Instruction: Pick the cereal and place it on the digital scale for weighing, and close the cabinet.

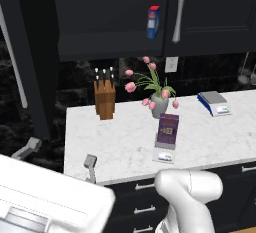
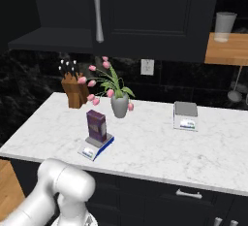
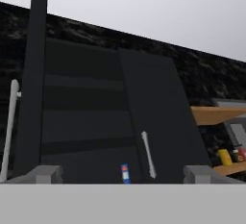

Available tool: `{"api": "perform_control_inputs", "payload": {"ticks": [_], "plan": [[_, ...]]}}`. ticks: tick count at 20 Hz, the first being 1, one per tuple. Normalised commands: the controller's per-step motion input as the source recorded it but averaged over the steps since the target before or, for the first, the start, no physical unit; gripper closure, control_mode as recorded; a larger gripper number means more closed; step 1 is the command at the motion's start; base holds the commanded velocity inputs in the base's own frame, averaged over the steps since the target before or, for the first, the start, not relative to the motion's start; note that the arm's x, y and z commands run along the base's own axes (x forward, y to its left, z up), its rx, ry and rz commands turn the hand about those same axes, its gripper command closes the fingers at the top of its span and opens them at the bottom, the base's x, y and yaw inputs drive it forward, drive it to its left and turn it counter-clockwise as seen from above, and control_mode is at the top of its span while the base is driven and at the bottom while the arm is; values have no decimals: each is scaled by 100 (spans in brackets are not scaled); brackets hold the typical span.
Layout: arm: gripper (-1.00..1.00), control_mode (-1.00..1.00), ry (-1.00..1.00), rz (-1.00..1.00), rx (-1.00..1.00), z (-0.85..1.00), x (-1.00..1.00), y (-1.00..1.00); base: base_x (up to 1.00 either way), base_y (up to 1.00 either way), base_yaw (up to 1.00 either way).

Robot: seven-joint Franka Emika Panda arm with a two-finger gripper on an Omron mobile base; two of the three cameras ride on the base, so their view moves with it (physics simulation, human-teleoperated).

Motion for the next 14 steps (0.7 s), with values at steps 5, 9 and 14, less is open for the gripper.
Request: {"api": "perform_control_inputs", "payload": {"ticks": [5,9,14], "plan": [[-100,-100,-9,0,1,0,-2,62,0,0,0],[-100,-100,0,0,12,0,51,29,0,0,0],[-100,-100,0,0,16,0,58,0,0,0,0]]}}
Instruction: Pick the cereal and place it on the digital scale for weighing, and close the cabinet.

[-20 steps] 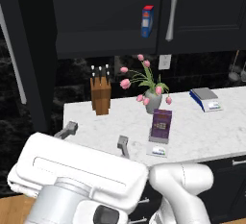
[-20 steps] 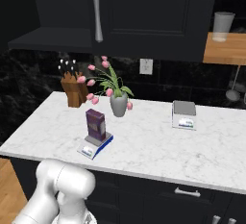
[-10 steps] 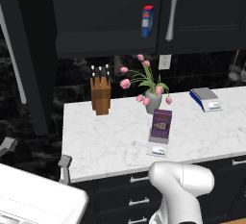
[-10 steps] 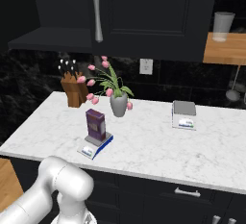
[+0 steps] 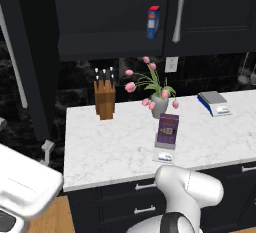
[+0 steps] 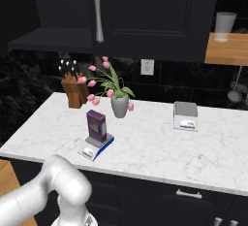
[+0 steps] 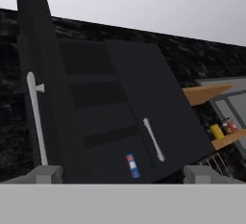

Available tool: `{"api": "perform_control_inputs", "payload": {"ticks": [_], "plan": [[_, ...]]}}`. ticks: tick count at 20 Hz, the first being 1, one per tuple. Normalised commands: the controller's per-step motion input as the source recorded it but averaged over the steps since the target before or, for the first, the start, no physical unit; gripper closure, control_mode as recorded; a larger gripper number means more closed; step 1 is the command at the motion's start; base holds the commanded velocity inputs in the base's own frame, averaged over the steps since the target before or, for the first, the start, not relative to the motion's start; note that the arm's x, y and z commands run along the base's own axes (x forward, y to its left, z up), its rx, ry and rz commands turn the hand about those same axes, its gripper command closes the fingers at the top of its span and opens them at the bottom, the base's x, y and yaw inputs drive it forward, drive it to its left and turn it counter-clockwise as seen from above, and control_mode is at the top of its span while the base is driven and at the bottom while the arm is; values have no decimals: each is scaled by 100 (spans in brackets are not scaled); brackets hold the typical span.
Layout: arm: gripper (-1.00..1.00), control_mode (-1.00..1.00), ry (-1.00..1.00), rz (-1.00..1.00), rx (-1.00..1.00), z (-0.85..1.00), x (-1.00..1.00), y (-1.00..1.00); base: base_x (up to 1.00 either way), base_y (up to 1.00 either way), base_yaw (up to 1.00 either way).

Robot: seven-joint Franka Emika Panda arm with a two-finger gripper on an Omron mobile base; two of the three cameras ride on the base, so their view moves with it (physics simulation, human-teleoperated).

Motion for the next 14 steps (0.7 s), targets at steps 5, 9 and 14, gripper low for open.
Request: {"api": "perform_control_inputs", "payload": {"ticks": [5,9,14], "plan": [[-100,-100,11,0,13,-7,72,0,0,0,0],[-100,-100,19,-5,1,-2,79,-12,0,0,0],[-100,-100,33,-8,5,-29,97,-63,0,0,0]]}}
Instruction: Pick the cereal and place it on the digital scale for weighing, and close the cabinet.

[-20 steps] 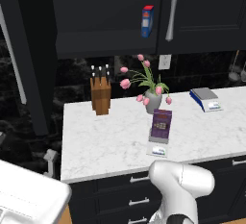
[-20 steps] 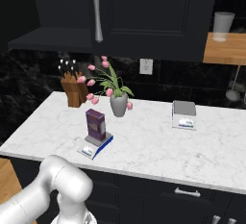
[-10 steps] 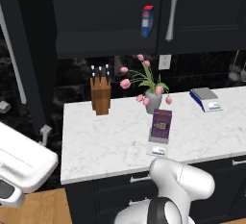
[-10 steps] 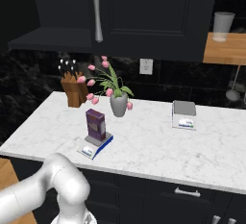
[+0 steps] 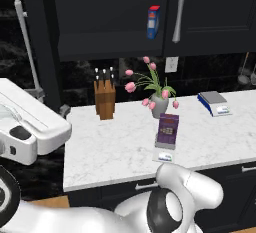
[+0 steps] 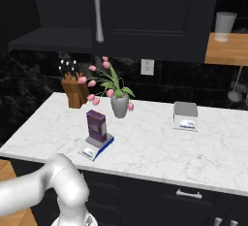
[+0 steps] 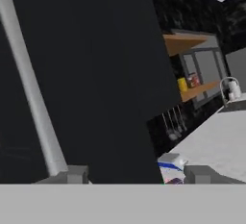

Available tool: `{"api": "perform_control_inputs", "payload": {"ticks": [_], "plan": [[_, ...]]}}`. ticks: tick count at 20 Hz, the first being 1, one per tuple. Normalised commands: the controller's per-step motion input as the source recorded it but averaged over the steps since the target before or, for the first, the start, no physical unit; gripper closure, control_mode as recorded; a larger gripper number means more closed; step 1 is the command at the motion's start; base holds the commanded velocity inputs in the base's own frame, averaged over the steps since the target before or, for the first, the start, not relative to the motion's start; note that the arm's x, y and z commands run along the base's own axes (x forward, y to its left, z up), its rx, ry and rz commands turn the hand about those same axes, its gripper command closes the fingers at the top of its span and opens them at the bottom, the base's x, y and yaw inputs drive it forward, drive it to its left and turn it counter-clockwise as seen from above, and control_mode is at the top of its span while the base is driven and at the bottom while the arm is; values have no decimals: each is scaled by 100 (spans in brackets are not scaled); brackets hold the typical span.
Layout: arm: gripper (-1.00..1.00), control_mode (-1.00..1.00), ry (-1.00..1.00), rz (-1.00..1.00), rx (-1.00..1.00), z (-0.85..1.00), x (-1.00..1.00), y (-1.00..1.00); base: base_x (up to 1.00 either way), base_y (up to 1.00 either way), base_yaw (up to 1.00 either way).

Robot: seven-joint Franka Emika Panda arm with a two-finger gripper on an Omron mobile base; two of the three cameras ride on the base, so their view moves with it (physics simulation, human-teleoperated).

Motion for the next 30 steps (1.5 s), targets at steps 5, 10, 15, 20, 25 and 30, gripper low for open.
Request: {"api": "perform_control_inputs", "payload": {"ticks": [5,10,15,20,25,30], "plan": [[-100,-100,31,-13,12,-44,80,-99,0,0,0],[-100,-100,15,-12,17,-57,84,-100,0,0,0],[-100,-100,-12,-7,0,-71,100,-48,0,0,0],[-100,-100,-45,0,-7,-76,95,-34,0,0,0],[-100,-100,-31,-2,-2,-47,98,-24,0,0,0],[-100,-100,5,-6,7,0,100,-25,0,0,0]]}}
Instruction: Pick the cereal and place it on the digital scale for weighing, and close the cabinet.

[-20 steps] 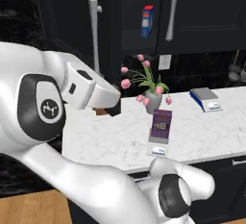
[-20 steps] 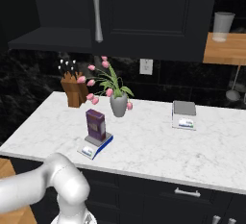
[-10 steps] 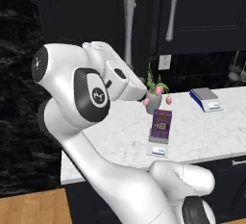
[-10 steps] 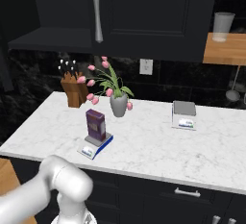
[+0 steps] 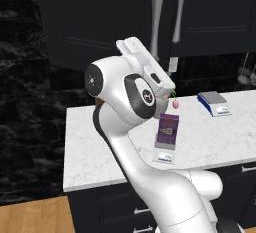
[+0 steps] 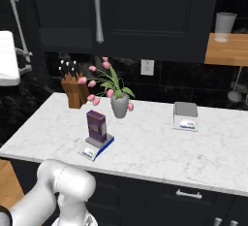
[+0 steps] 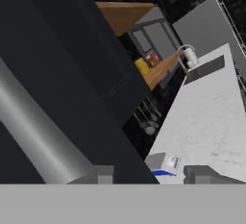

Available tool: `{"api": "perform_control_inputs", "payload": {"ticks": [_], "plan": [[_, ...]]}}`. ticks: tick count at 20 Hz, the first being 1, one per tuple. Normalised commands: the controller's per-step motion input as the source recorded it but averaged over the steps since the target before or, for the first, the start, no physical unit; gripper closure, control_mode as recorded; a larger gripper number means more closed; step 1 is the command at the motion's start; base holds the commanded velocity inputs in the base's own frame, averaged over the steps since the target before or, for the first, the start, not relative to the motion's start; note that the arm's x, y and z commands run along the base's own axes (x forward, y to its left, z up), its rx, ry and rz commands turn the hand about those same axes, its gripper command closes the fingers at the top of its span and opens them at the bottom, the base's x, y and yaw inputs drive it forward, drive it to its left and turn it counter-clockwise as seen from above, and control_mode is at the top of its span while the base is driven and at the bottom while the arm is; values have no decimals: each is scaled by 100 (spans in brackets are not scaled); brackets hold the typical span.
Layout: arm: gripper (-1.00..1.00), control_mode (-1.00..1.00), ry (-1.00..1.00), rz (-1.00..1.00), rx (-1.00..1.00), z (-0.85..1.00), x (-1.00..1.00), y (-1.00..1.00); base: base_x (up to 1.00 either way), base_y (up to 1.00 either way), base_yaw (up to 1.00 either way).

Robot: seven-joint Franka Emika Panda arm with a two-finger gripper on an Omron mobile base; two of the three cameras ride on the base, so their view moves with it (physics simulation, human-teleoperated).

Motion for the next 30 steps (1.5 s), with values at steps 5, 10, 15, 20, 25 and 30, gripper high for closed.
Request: {"api": "perform_control_inputs", "payload": {"ticks": [5,10,15,20,25,30], "plan": [[-100,-100,7,-5,0,-11,100,-2,0,0,0],[-100,-100,2,-10,0,-28,100,0,0,0,0],[-100,-100,0,-16,-5,-50,100,0,0,0,0],[-100,-100,0,-13,-1,-44,100,0,0,0,0],[-100,-100,0,-6,0,-45,100,-12,0,0,0],[-100,-100,3,0,6,-13,100,-37,0,0,0]]}}
